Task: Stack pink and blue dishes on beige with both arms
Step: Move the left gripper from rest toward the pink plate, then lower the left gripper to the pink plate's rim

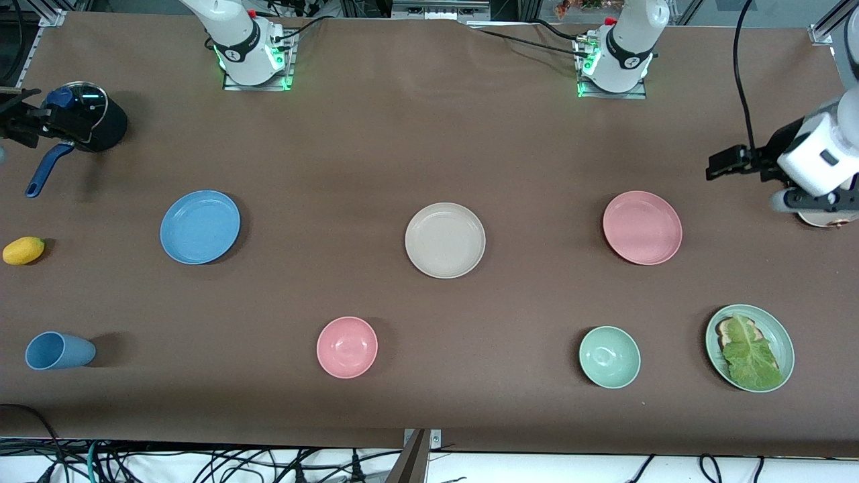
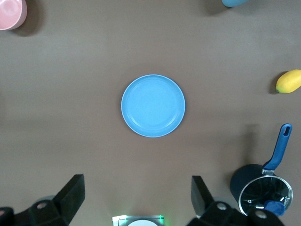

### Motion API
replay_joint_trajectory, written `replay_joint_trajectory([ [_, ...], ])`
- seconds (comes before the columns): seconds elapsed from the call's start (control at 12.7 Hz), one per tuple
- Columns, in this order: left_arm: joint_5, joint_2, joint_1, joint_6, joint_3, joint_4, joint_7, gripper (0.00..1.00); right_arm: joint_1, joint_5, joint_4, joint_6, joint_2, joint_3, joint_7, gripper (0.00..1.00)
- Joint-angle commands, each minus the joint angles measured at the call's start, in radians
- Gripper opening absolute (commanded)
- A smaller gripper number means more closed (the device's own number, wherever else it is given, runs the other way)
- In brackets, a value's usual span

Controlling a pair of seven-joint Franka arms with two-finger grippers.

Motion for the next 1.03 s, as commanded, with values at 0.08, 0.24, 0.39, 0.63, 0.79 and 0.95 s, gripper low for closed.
replay_joint_trajectory([
  [0.08,-0.007,0.089,0.004,-0.019,-0.002,0.075,-0.005,1.00,-0.002,0.009,0.016,-0.010,0.005,0.003,0.009,1.00],
  [0.24,-0.007,0.136,0.007,-0.009,-0.002,0.080,-0.007,1.00,-0.002,0.009,0.016,-0.012,0.005,0.003,0.009,1.00],
  [0.39,-0.019,0.170,0.058,0.041,-0.002,0.080,-0.004,1.00,-0.002,0.009,0.016,-0.012,0.003,0.001,0.009,1.00],
  [0.63,-0.076,0.225,0.128,0.086,-0.004,0.077,0.074,1.00,-0.002,0.009,0.016,-0.013,0.003,0.003,0.010,1.00],
  [0.79,-0.140,0.256,0.171,0.138,-0.006,0.045,0.151,1.00,-0.002,0.009,0.016,-0.013,0.003,0.003,0.010,1.00],
  [0.95,-0.223,0.273,0.217,0.200,-0.006,-0.009,0.257,1.00,-0.002,0.009,0.016,-0.013,0.003,0.003,0.010,1.00],
])
